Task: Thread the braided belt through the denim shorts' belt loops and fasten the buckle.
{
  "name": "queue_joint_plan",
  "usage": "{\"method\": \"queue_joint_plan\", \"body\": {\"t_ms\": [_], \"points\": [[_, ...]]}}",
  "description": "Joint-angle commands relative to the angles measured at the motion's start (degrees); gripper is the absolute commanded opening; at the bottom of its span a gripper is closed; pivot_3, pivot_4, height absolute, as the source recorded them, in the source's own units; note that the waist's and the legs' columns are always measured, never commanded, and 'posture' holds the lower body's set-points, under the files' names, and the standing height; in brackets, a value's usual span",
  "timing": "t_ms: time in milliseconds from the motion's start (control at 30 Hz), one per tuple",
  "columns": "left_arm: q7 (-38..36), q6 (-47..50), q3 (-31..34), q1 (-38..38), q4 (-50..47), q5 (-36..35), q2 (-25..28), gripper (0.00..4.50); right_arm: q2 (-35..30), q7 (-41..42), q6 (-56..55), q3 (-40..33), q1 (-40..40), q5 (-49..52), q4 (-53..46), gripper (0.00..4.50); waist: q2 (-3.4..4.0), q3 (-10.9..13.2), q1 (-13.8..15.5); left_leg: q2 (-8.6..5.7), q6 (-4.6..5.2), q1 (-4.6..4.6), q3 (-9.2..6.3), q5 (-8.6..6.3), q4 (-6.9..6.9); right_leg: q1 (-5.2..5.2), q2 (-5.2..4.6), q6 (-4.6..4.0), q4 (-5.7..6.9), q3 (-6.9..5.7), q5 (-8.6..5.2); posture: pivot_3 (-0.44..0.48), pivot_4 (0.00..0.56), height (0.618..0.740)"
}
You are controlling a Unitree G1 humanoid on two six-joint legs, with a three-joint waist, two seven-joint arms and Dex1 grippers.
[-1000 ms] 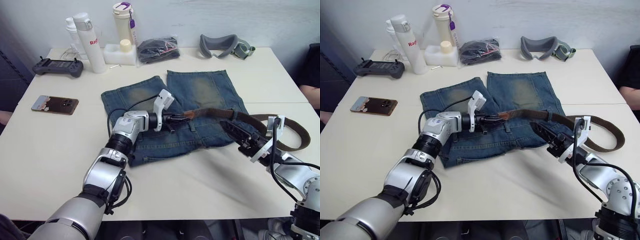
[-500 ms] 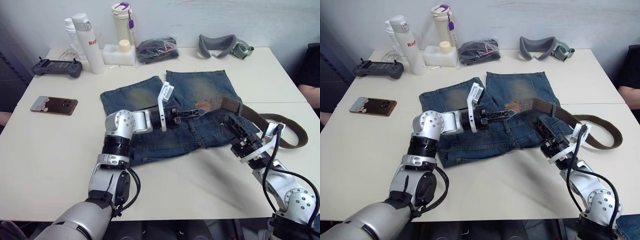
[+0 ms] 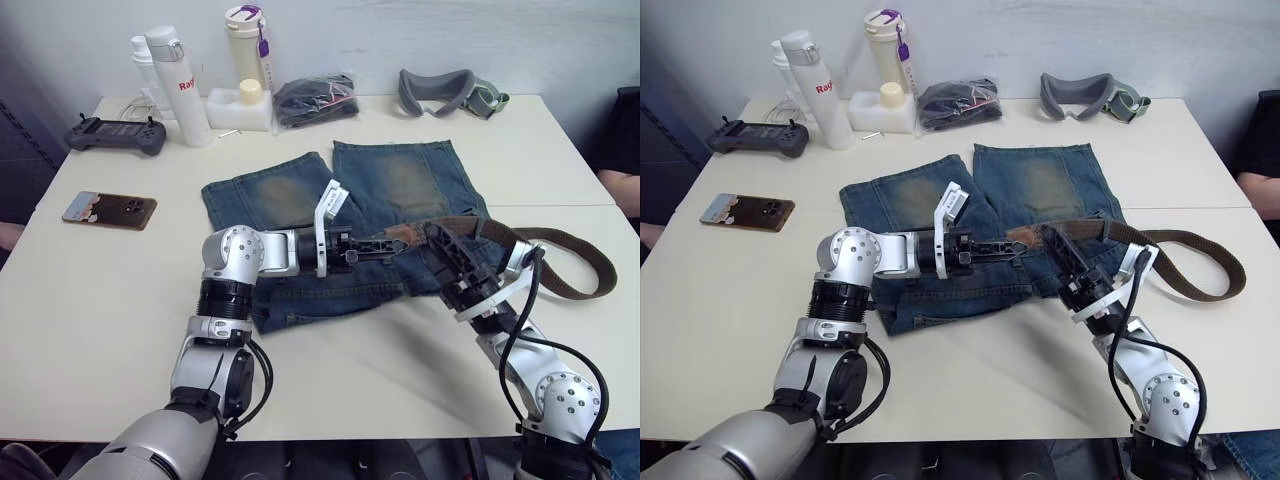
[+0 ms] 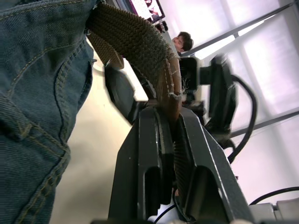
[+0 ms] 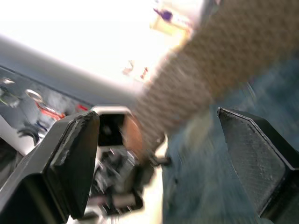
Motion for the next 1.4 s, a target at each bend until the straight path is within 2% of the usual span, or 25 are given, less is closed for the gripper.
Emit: {"method": "queue_joint_plan", "body": {"t_ms": [33, 133, 233, 467, 500, 567, 633, 667, 700, 767, 833, 867, 933, 1000, 1200, 1400], "points": [[-0.58, -3.23, -1.90, 0.18, -1.18, 1.00, 1.17, 0.02, 0.38, -0.17, -1.65, -1.85, -1.60, 3.46, 1.56, 4.32, 0.00, 0.00, 0.00, 0.00, 0.00, 0.00, 0.00, 0.00, 0.01, 0.00, 0.00, 0.00, 0.00, 0.00, 0.00, 0.000, 0.150, 0.735], [-0.36, -5.26, -2.51, -0.60, 0.33, 1.80, 1.55, 0.02, -1.38, 0.09, -0.48, -1.33, -3.30, 3.71, 3.50, 4.32, 0.00, 0.00, -0.01, 0.00, 0.00, 0.00, 0.01, 0.00, 0.01, 0.00, -0.03, 0.00, 0.00, 0.01, 0.00, 0.000, 0.150, 0.735], [-0.88, -6.23, -3.13, -1.12, 1.02, 2.02, 1.64, 0.00, -2.27, 0.50, 0.04, -1.25, -5.10, 3.80, 5.52, 3.58, 0.00, 0.00, -0.01, -0.01, 0.02, 0.00, 0.02, -0.01, 0.01, -0.01, -0.05, 0.00, 0.00, 0.01, 0.00, 0.000, 0.150, 0.735], [-1.49, -7.97, -4.87, -0.29, 0.56, 3.25, 2.70, 0.00, -2.07, 1.45, 0.25, 0.01, -6.89, 2.11, 7.00, 0.06, 0.00, 0.00, -0.08, 0.00, 0.04, -0.01, 0.02, -0.02, 0.00, -0.01, -0.04, 0.00, -0.01, 0.03, 0.00, 0.000, 0.150, 0.735], [-1.68, -8.79, -5.75, -0.03, 0.11, 3.97, 3.19, 0.00, -2.01, 1.51, 0.25, 0.06, -6.89, 1.93, 7.11, 0.06, 0.00, 0.00, -0.08, 0.00, 0.05, -0.01, 0.02, -0.03, 0.00, -0.01, -0.04, 0.00, -0.01, 0.04, 0.00, 0.000, 0.150, 0.735], [-1.86, -9.61, -5.34, 0.13, 0.02, 3.74, 3.58, 0.92, -2.22, 1.67, 0.24, 0.02, -6.71, 1.16, 7.25, 0.00, 0.00, 0.00, -0.05, 0.00, 0.03, 0.00, 0.02, -0.02, -0.01, -0.01, -0.04, 0.00, -0.01, 0.04, 0.00, 0.000, 0.150, 0.735], [-2.08, -10.69, -4.56, 0.20, -0.68, 3.41, 4.28, 1.52, -2.51, 1.51, -0.38, -0.45, -6.55, -0.04, 7.39, 0.00, 0.00, 0.00, -0.05, 0.00, 0.03, -0.01, 0.02, -0.02, 0.00, -0.01, -0.04, 0.00, -0.01, 0.03, 0.00, 0.000, 0.150, 0.735], [-3.06, -11.95, -5.10, 0.41, -1.79, 3.87, 5.55, 2.01, -2.80, 1.16, -1.03, -0.86, -6.71, -1.04, 7.60, 0.00, 0.00, 0.00, -0.06, 0.00, 0.03, -0.01, 0.03, -0.02, 0.00, -0.01, -0.04, 0.00, -0.01, 0.03, 0.00, 0.000, 0.150, 0.735], [-5.12, -15.06, -7.13, 1.08, -3.33, 5.63, 7.74, 2.40, -3.15, 0.54, -1.72, -1.28, -7.07, -2.21, 7.95, 0.00, 0.00, 0.00, -0.16, 0.00, 0.04, -0.01, 0.02, -0.02, 0.00, -0.01, -0.04, 0.00, -0.01, 0.04, 0.00, 0.000, 0.150, 0.735], [-10.82, -27.60, -14.40, 3.66, -5.74, 13.75, 14.75, 3.35, -4.24, -0.38, -2.25, -2.20, -7.99, -3.69, 8.73, 0.00, 0.01, -0.01, -0.73, 0.01, 0.01, 0.02, 0.06, -0.01, -0.06, -0.03, -0.03, -0.01, 0.00, 0.07, 0.00, 0.000, 0.150, 0.735], [-11.61, -35.52, -14.87, 4.73, -4.43, 17.40, 18.05, 4.22, -5.52, -0.86, -1.77, -2.60, -8.43, -4.29, 9.17, 0.00, 0.02, -0.01, -1.13, 0.01, -0.10, 0.05, 0.11, 0.05, -0.15, -0.05, -0.03, -0.04, -0.02, 0.06, -0.02, 0.000, 0.150, 0.735], [-11.57, -37.98, -14.02, 5.01, -4.10, 17.88, 18.72, 4.38, -6.25, -1.17, -1.23, -2.52, -8.45, -4.63, 9.40, 0.00, 0.01, -0.01, -1.13, 0.01, -0.10, 0.05, 0.10, 0.04, -0.17, -0.06, -0.04, -0.06, -0.03, 0.06, -0.03, 0.000, 0.150, 0.735], [-11.54, -45.26, -12.66, 6.44, -7.06, 20.17, 21.41, 4.38, -8.17, -1.81, 0.46, -1.84, -8.73, -6.30, 10.69, 0.00, 0.01, -0.01, -1.11, 0.03, -0.06, -0.02, 0.06, 0.02, -0.16, -0.07, -0.11, -0.07, -0.09, 0.10, -0.03, 0.000, 0.150, 0.735], [-12.60, -48.01, -11.06, 7.95, -11.46, 19.77, 23.65, 4.38, -9.26, -2.67, 1.94, -1.32, -9.33, -7.46, 12.14, 0.00, 0.01, -0.01, -1.16, 0.01, 0.00, -0.05, 0.05, -0.01, -0.13, -0.06, -0.18, -0.07, -0.10, 0.20, -0.03, 0.000, 0.150, 0.735], [-14.18, -48.65, -10.03, 13.57, -22.65, 19.26, 28.04, 4.38, -9.43, -3.82, 4.35, -0.93, -11.84, -9.43, 16.13, 0.00, 0.01, -0.01, -1.32, 0.01, 0.11, -0.03, 0.01, -0.08, -0.14, -0.05, -0.21, -0.07, -0.08, 0.33, -0.03, 0.000, 0.150, 0.735], [-13.32, -44.22, -8.98, 20.64, -30.49, 18.02, 30.90, 4.38, -7.41, -2.44, 6.54, -1.38, -13.93, -8.32, 19.80, 0.00, 0.01, -0.01, -1.36, 0.02, 0.13, -0.03, 0.00, -0.08, -0.11, -0.03, -0.17, -0.07, -0.04, 0.31, -0.03, 0.000, 0.150, 0.735]]}}
